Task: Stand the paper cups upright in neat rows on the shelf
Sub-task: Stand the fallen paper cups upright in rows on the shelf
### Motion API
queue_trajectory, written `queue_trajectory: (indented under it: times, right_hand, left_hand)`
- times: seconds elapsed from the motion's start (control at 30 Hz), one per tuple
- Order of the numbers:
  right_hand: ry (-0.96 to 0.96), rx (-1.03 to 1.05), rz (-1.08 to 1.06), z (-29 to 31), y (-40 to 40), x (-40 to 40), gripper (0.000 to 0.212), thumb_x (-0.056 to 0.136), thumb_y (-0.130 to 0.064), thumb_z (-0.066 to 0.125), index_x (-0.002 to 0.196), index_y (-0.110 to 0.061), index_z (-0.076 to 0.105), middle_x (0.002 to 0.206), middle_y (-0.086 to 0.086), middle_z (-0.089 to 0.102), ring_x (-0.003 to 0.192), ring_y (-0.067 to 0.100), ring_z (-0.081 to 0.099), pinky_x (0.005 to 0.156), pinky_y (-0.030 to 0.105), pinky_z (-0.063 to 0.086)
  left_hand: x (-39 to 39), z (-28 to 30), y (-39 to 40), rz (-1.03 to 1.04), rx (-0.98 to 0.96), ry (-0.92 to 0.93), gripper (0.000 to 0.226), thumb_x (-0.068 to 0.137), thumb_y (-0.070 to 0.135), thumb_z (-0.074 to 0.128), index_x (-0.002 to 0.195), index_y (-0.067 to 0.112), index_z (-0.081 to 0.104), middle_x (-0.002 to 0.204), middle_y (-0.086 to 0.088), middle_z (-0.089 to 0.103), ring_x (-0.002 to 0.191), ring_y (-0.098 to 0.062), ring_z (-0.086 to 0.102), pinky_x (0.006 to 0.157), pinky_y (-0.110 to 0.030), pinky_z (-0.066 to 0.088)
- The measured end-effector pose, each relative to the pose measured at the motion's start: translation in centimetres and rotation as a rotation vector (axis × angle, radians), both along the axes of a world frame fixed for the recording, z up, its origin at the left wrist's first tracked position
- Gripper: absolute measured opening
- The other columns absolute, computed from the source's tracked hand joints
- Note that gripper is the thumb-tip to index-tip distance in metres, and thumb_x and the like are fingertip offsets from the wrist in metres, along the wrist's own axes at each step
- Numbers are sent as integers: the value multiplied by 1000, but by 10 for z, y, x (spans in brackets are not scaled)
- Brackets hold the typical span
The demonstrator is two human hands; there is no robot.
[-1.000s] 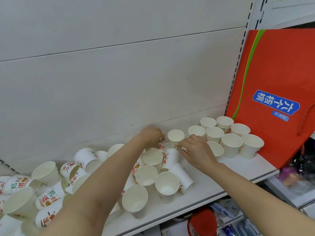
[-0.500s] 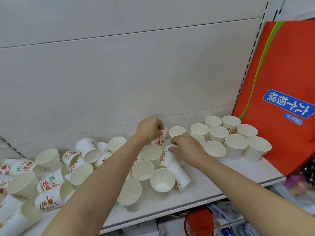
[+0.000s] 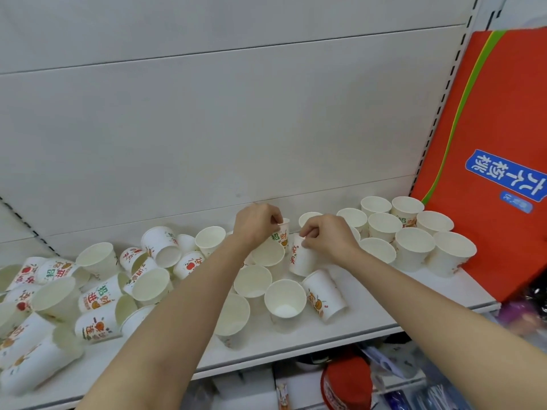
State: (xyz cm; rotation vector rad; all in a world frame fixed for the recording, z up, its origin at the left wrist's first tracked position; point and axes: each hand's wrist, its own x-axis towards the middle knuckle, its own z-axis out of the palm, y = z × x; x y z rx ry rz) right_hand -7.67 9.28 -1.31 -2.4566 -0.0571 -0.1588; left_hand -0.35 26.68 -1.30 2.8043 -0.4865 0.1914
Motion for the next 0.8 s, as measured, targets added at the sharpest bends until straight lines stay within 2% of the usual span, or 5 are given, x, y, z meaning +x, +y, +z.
queue_trajectory:
  times: [0.17,0.3,0.47,0.63,0.8]
  right_hand:
    - [-158,-197,4,0,-2,-12,18,79,-11,68,91,-24,72,88,-2,61,87,15,56,75,32,48]
    - [-227,-387,23,-6,-3,-19,16,81,-7,60,90,-17,70,91,2,65,94,21,54,67,31,38]
    - [-229,-346,-62,-15,0,-28,15,82,-8,66,93,-15,71,96,3,68,99,22,56,77,31,42]
    - [-321,-139,-275,-24,6,-67,21,81,-21,72,102,-17,69,106,-1,66,106,23,53,83,32,43]
    - [11,-209,-386,-44,3,-104,53,79,-36,73,126,-21,54,126,1,55,119,23,43,92,33,40]
  left_hand:
    - [-4,-1,-4,-54,19,-12,16,80,23,71,95,28,73,95,10,73,96,-16,63,70,-27,46]
    - [-8,4,2,-152,-2,13,23,82,29,72,105,29,72,101,11,72,99,-12,64,79,-28,50]
    - [-10,19,38,-191,-71,50,23,83,35,72,105,30,71,105,13,71,99,-8,64,81,-29,50]
    - [-22,17,66,-256,-101,162,22,79,29,77,100,31,73,104,13,69,93,-6,62,84,-30,52]
    - [-33,11,76,-402,145,155,29,76,16,73,97,36,73,103,14,64,99,-9,59,84,-35,51]
